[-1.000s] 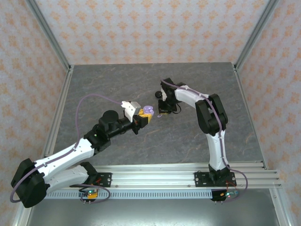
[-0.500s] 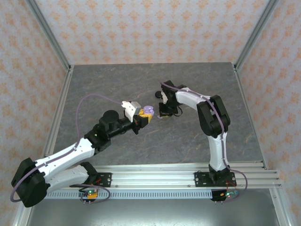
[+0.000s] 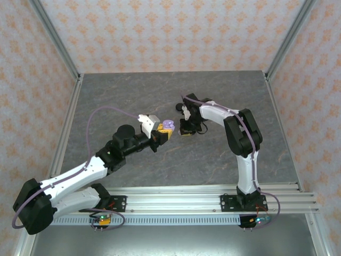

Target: Insert the wireless bluetooth earbuds into the charging case

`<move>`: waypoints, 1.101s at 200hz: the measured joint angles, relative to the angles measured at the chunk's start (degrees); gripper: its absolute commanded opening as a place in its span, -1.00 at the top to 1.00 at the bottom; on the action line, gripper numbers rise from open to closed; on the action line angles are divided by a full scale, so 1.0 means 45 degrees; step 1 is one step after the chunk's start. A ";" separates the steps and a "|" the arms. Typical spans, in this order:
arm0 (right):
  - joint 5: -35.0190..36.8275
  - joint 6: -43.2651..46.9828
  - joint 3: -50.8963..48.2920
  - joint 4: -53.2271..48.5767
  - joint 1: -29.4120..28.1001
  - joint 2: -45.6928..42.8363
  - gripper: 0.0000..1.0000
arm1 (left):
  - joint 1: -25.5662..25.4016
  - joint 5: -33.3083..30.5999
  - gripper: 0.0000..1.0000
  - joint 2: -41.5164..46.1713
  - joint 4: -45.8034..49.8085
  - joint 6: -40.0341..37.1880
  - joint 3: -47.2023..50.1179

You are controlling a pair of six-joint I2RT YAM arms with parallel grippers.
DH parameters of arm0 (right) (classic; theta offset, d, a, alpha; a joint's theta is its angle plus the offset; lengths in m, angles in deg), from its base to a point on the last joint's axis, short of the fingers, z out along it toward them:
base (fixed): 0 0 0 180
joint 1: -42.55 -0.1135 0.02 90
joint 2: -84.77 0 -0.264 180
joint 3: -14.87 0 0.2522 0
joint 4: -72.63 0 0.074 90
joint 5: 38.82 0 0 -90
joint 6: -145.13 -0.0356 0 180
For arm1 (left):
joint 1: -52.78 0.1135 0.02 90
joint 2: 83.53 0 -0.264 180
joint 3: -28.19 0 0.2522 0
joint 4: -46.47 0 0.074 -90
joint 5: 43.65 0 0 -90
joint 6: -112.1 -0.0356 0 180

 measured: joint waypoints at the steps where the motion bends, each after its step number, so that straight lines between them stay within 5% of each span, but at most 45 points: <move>1: -0.0024 0.0000 0.0000 0.0000 0.0000 0.0000 0.70 | 0.0000 0.0000 0.76 -0.0005 0.0000 0.0000 0.0000; 63: -0.0758 0.0005 -0.0039 -0.0049 -0.0180 0.0005 0.69 | 0.0000 -0.0005 0.76 -0.0010 0.0005 0.0000 0.0000; 220: 0.0525 -0.1253 0.0719 -0.0189 -0.0194 -0.0670 0.24 | 0.0000 -0.0015 0.77 -0.0005 0.0005 -0.0005 0.0000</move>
